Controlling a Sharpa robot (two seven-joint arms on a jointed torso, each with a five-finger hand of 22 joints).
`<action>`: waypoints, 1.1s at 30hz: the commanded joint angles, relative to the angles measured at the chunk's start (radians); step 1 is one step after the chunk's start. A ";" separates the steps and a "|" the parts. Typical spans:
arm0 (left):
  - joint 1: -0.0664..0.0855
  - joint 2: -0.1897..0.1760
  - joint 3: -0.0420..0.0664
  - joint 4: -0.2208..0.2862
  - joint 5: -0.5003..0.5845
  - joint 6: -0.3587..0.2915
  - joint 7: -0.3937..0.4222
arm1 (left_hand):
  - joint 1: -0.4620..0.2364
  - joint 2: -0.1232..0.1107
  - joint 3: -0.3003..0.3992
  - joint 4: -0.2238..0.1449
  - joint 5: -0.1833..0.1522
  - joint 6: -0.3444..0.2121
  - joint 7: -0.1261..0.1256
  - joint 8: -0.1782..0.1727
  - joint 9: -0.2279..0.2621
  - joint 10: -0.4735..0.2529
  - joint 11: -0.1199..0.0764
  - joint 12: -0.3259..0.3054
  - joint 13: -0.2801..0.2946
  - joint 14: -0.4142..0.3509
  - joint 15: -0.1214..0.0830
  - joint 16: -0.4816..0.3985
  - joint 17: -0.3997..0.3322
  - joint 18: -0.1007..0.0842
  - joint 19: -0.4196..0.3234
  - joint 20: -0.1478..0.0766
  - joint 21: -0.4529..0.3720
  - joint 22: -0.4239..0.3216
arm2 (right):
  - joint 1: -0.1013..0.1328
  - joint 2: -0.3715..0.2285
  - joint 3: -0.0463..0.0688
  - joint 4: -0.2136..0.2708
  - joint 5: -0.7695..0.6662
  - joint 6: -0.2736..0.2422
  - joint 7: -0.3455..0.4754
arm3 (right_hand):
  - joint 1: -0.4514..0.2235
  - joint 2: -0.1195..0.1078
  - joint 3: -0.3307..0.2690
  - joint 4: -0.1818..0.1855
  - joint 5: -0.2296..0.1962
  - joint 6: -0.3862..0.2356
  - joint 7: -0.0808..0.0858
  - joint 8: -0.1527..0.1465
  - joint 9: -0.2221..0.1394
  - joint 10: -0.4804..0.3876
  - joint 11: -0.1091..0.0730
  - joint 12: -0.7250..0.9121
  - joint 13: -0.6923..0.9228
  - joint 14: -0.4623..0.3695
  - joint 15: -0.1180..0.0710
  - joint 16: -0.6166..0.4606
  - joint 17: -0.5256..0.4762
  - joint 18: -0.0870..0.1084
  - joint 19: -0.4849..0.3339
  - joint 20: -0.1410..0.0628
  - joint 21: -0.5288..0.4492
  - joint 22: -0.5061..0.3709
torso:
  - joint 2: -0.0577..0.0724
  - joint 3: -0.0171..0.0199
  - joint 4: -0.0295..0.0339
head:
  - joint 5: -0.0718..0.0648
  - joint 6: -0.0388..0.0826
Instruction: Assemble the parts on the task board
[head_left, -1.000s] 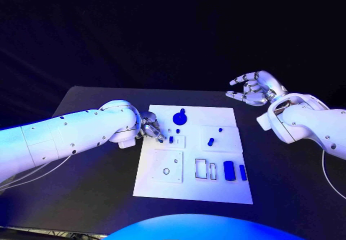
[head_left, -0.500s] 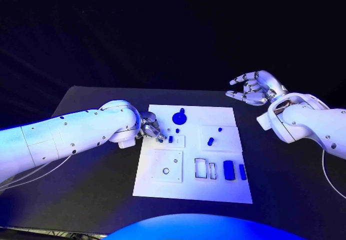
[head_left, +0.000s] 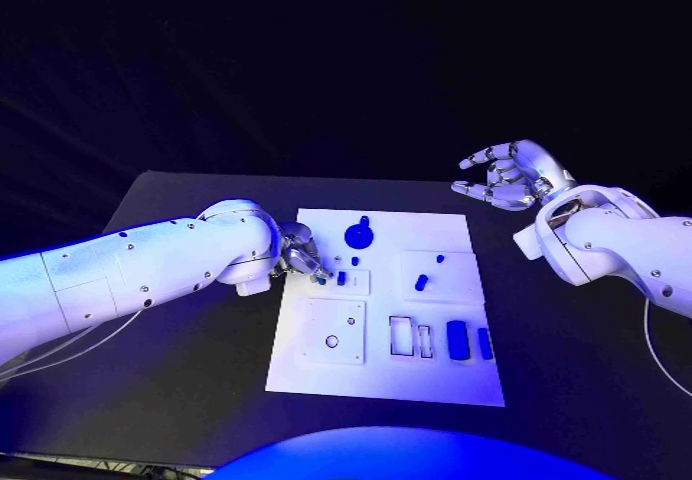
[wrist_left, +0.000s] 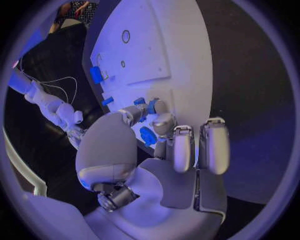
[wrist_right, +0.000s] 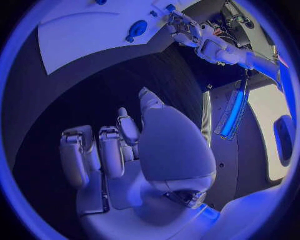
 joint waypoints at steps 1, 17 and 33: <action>-0.001 0.001 0.000 0.001 -0.002 0.010 0.003 | 0.010 0.013 -0.007 0.000 -0.001 0.004 0.001 -0.001 0.002 0.005 -0.002 0.005 0.000 0.099 -0.005 0.004 0.237 -0.014 0.005 -0.001 0.005 0.059 | 0.000 0.001 0.000 0.000 -0.006 0.005 0.010 | -0.010 -0.001 0.007 0.000 0.006 0.006 -0.001 0.002 -0.002 0.003 -0.002 0.001 -0.001 0.081 -0.010 -0.003 0.164 -0.007 0.105 -0.007 0.004 0.263 | 0.000 -0.0003 0.0000 | 0.000 -0.001; -0.001 -0.005 0.001 0.007 -0.007 0.019 0.002 | 0.034 0.022 0.001 -0.009 0.005 -0.001 -0.001 -0.004 0.004 0.005 -0.004 0.005 0.002 0.099 -0.007 0.004 0.237 -0.014 0.005 -0.003 0.005 0.059 | 0.000 0.003 0.000 -0.002 -0.006 0.005 0.011 | -0.010 -0.001 0.007 0.000 0.006 0.006 -0.001 0.002 -0.002 0.003 -0.002 0.001 -0.001 0.081 -0.010 -0.003 0.164 -0.007 0.105 -0.007 0.004 0.263 | 0.000 0.0005 -0.0003 | 0.001 -0.004; -0.001 -0.003 0.001 0.006 0.003 0.017 0.002 | 0.002 0.015 -0.035 0.030 -0.003 0.006 0.003 -0.003 0.008 0.005 0.000 0.005 0.002 0.099 -0.004 0.004 0.238 -0.015 0.005 -0.002 0.005 0.060 | 0.000 0.004 0.000 -0.003 -0.006 0.005 0.011 | -0.010 -0.001 0.007 0.000 0.006 0.006 -0.001 0.002 -0.002 0.003 -0.002 0.001 -0.001 0.081 -0.010 -0.003 0.164 -0.007 0.105 -0.007 0.004 0.263 | 0.000 0.0015 -0.0006 | 0.000 -0.005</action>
